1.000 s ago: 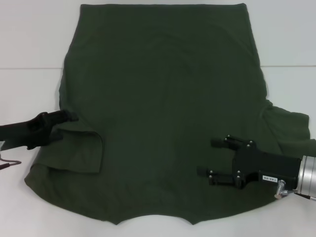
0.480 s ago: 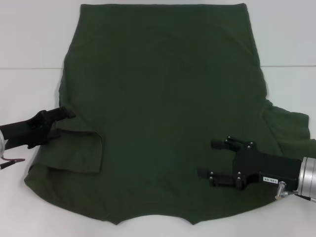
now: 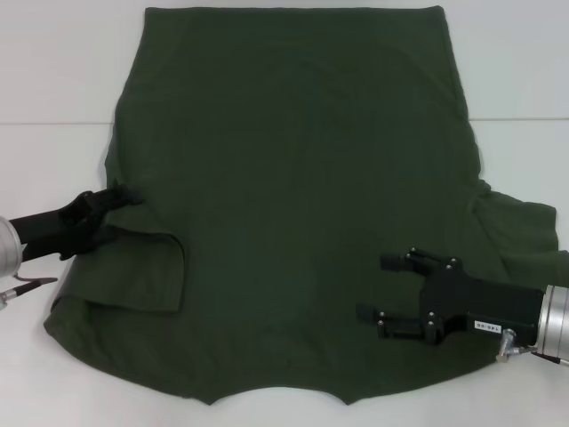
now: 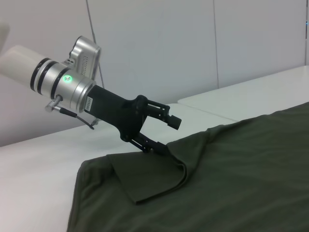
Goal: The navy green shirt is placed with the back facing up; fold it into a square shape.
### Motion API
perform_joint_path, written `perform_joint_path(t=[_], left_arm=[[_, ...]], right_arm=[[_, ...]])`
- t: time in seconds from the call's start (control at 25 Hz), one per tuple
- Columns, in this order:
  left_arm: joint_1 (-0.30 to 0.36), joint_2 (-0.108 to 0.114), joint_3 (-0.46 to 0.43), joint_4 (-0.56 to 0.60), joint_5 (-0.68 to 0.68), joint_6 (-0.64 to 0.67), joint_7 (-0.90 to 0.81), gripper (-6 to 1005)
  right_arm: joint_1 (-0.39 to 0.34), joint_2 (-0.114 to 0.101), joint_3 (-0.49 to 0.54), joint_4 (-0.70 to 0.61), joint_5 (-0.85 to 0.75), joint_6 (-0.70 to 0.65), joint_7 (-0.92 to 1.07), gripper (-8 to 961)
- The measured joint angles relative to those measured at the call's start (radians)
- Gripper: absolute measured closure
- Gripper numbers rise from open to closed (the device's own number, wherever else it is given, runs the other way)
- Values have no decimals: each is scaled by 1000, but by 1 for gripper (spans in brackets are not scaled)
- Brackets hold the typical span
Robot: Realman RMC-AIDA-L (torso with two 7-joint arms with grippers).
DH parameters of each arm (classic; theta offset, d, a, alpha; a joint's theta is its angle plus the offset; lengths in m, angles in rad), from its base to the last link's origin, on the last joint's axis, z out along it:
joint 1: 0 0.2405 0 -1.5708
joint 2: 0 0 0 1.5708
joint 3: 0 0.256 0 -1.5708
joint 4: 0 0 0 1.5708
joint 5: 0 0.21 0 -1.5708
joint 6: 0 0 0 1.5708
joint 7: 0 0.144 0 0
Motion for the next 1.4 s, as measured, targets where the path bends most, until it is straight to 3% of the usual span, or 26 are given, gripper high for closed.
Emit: perform_joint_path(t=[0.16,0.48,0.8,0.92,0.96,1.0,1.12,1.24,1.4], left_arm=[[-11,-7,0,-3,-8,-2,1,135],[-39,-14,5,-54,-211,84,133,135],[45,3,-34,-31,-269,237,222,137],[86,8,-45,-11,-260,389,492,140],[86,8,-45,-11,-260,389,492,154],[106,1,-44,15,-244,463,675,167],[149,-22,-34,71,-211,525,924,208],[212,-59,-13,133,-156,507,1178,249],[282,-93,-31,159,-134,400,1381,257]], right_arm=[[-1,0,0,0,0,0,0,26],[-3,0,1,0,0,-1,-1,27],[-7,0,3,0,0,-1,-1,28],[-6,-2,8,-6,0,-2,-1,28],[-6,-2,9,-7,0,-1,-1,28],[-6,-3,9,-9,0,-2,-1,28],[-6,-6,10,-15,0,-1,0,28],[-17,-7,16,-39,0,-2,15,29],[-57,-7,34,-128,9,-36,102,29]])
